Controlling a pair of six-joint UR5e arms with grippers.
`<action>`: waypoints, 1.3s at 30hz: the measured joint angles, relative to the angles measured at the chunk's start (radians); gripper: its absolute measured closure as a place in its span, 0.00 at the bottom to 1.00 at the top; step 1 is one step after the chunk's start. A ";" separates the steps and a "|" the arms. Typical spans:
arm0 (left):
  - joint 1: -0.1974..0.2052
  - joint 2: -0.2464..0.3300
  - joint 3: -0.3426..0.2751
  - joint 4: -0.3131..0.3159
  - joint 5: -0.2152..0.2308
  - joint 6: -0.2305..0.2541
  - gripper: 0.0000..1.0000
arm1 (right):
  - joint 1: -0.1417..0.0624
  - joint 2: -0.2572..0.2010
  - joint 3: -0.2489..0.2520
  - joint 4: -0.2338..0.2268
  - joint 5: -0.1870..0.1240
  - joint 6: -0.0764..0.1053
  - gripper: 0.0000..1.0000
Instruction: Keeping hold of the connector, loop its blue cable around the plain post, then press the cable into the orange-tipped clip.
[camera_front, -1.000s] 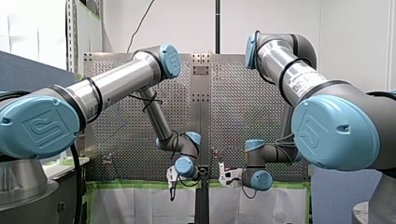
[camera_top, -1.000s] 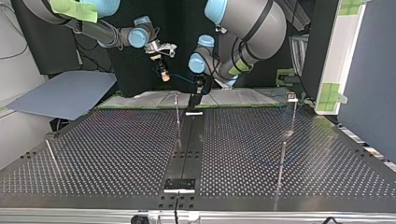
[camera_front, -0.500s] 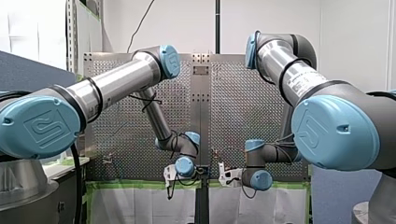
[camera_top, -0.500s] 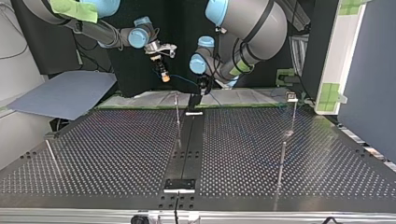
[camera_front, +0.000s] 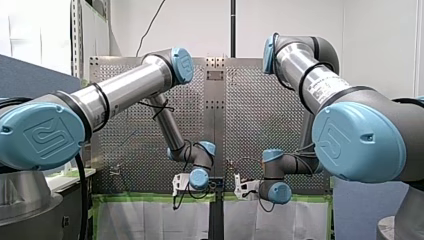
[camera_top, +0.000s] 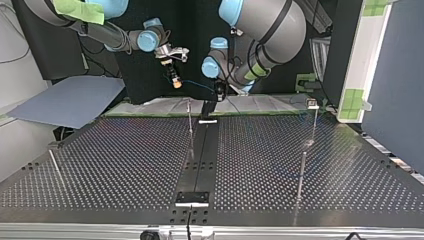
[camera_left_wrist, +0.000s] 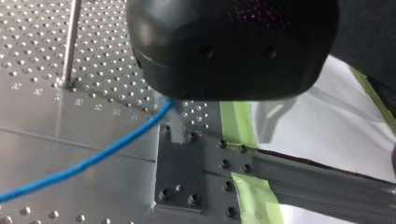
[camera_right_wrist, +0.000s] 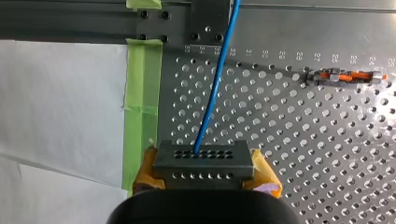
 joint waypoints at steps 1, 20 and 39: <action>-0.001 0.000 0.000 0.001 -0.004 0.013 0.75 | 0.000 0.000 -0.001 0.001 0.000 0.000 1.00; -0.031 0.005 0.000 0.003 -0.172 0.100 0.85 | -0.031 0.000 -0.042 0.060 0.008 0.001 1.00; -0.106 0.040 -0.003 0.010 -0.231 0.062 0.89 | -0.072 0.000 -0.069 0.082 0.008 0.008 1.00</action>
